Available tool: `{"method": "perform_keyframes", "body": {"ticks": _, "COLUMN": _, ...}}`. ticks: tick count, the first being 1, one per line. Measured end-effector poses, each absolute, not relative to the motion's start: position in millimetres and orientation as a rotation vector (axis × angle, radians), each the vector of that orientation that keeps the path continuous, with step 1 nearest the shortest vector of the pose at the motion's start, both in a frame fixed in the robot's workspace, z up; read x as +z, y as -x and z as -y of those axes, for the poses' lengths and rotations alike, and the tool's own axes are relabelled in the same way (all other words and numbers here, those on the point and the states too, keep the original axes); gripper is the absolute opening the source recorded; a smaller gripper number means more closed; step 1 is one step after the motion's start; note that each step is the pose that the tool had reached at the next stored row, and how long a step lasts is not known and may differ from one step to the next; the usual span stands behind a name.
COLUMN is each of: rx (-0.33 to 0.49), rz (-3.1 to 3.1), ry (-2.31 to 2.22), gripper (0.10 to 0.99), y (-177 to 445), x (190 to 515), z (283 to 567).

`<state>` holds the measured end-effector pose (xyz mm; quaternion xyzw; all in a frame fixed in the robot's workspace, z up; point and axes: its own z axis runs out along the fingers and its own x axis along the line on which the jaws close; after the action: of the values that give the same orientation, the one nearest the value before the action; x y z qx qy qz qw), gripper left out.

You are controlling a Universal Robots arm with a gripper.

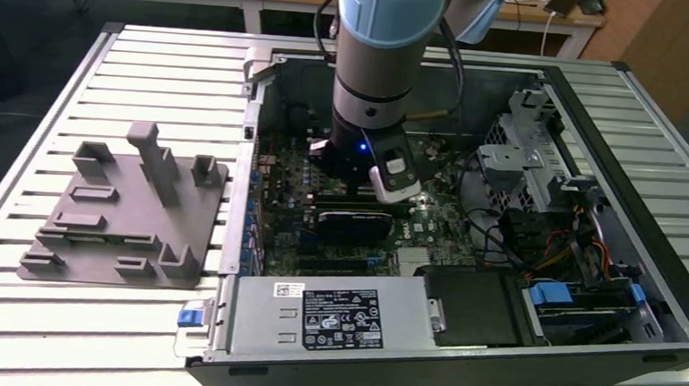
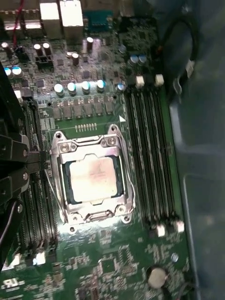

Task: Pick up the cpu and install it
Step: 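Install the second cpu locking lever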

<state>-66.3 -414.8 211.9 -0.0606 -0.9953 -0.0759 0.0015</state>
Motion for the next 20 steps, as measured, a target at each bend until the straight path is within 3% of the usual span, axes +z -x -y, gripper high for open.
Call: {"method": "perform_keyframes", "body": {"ticks": 20, "rx": -0.341, "rz": 3.11, "ry": 0.054, "gripper": 0.106, "y": 76.9, "x": 199.2, "z": 414.8}}
